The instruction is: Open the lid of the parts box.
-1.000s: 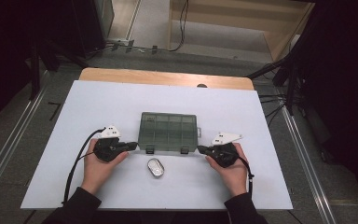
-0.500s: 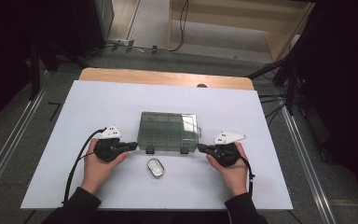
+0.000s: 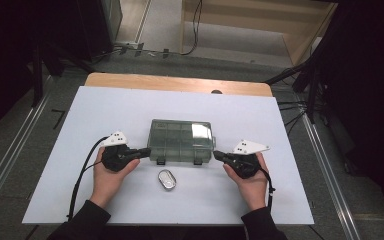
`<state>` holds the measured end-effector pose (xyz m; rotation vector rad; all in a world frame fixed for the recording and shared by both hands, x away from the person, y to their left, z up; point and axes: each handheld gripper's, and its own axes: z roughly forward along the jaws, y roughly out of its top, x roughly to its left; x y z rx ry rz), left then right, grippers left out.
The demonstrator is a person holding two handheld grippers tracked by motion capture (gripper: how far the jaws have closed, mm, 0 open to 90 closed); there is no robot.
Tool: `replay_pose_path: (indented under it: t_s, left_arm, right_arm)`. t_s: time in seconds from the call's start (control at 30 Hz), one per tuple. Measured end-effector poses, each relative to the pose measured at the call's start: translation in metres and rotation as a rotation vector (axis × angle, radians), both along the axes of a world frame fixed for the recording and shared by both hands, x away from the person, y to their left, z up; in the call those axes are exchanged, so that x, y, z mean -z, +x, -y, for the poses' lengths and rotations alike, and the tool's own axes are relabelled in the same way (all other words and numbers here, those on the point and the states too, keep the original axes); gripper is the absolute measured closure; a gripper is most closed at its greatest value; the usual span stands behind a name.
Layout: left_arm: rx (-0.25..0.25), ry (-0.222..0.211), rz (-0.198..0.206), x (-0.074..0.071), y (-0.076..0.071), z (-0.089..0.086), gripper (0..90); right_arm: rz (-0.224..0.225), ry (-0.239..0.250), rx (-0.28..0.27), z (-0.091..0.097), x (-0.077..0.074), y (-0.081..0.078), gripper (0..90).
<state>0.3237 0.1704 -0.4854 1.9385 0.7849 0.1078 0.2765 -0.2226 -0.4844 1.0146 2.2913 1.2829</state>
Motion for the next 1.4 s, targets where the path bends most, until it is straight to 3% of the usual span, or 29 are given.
replay_pose_path:
  t_s: [0.13, 0.27, 0.33, 0.5, 0.63, 0.67, 0.7, 0.93, 1.03, 1.17, 1.27, 1.4]
  left_arm:
    - [-0.005, -0.03, 0.009, -0.004, 0.003, 0.0, 89.1]
    - [-0.019, -0.058, 0.028, -0.009, 0.005, 0.001, 89.1]
    - [-0.021, -0.055, 0.042, -0.012, 0.006, 0.002, 89.1]
    - [-0.026, -0.084, 0.058, -0.018, 0.012, 0.004, 89.1]
    - [-0.017, -0.09, 0.067, -0.022, 0.018, 0.008, 89.1]
    - [-0.018, -0.095, 0.067, -0.023, 0.019, 0.009, 89.1]
    - [-0.019, -0.099, 0.068, -0.024, 0.021, 0.009, 89.1]
    - [-0.024, -0.129, 0.083, -0.033, 0.033, 0.014, 89.1]
    - [-0.016, -0.172, 0.053, -0.037, 0.039, 0.015, 89.1]
    - [-0.021, -0.158, 0.071, -0.044, 0.047, 0.018, 89.0]
    - [-0.04, -0.156, 0.076, -0.046, 0.053, 0.018, 89.1]
    - [-0.057, -0.152, 0.085, -0.05, 0.061, 0.019, 89.0]
  right_arm:
    - [0.054, 0.051, 0.004, 0.005, -0.01, -0.004, 88.0]
    - [0.109, 0.112, 0.006, 0.012, -0.019, -0.008, 71.8]
    - [0.124, 0.156, 0.016, 0.015, -0.023, -0.007, 59.7]
    - [0.088, 0.225, 0.059, 0.023, -0.031, -0.002, 25.5]
    - [0.066, 0.318, 0.022, 0.029, -0.034, 0.004, 1.2]
    - [0.063, 0.335, 0.008, 0.03, -0.035, 0.005, 0.0]
    - [0.076, 0.337, 0.034, 0.031, -0.036, 0.006, 0.0]
    - [0.107, 0.293, 0.095, 0.027, -0.046, 0.017, 0.0]
    - [0.124, 0.301, 0.133, 0.024, -0.049, 0.022, 0.0]
    - [0.14, 0.309, 0.185, 0.023, -0.052, 0.03, 0.0]
    - [0.134, 0.321, 0.182, 0.023, -0.053, 0.036, 0.0]
    - [0.121, 0.344, 0.205, 0.021, -0.057, 0.044, 12.0]
